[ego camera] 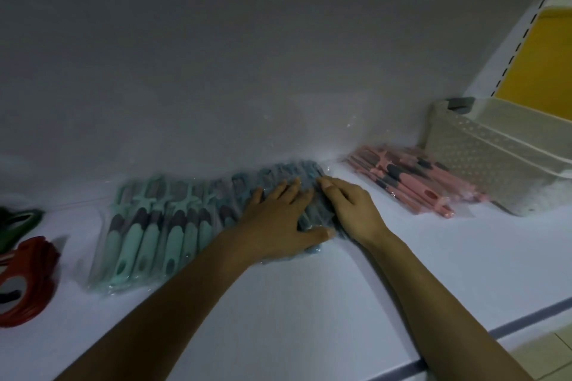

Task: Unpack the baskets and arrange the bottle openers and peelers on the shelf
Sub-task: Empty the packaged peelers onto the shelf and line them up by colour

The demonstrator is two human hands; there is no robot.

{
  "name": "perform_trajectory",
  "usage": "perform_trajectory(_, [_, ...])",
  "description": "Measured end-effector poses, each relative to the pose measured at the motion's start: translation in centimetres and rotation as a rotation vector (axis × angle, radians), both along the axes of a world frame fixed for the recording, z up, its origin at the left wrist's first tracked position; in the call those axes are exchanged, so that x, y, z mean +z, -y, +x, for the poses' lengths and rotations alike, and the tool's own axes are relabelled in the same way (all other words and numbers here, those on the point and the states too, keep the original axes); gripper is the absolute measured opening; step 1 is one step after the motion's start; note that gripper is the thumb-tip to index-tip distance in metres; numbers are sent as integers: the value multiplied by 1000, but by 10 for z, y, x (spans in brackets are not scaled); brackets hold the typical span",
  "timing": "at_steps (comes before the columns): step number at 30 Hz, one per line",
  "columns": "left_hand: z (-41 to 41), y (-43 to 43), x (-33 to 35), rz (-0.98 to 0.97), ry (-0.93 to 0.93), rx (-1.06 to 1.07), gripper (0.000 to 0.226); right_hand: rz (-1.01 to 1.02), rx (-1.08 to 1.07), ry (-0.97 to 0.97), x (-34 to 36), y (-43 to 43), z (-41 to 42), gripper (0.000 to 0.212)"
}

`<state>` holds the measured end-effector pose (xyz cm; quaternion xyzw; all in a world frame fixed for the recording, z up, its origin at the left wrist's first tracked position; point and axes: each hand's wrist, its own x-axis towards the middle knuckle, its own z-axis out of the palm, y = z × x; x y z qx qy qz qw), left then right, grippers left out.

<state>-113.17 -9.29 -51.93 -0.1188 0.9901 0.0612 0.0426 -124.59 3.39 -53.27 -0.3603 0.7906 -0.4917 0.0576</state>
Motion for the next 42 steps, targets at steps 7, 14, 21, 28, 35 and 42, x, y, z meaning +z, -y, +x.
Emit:
perform_trajectory(7, [-6,-15,27,32,-27,43,78,38,-89,-191,5,-3,7,22])
perform_trajectory(14, [-40,-49,40,376,-629,27,41,41,-371,-207,54,-62,-74,39])
perform_trajectory(21, [-102,-114,13,999,-459,141,26,771,-375,-210,16,-91,-107,78])
perform_trajectory(28, [-127,-131,-10,745,-477,224,50,481,-394,-425,1,-78,-68,50])
perform_trajectory(35, [-127,-128,-12,825,-936,496,22,611,-521,-222,23,-91,-115,67])
perform_trajectory(42, [-130,-130,-13,900,-904,539,31,399,-369,57,28,-71,-101,75])
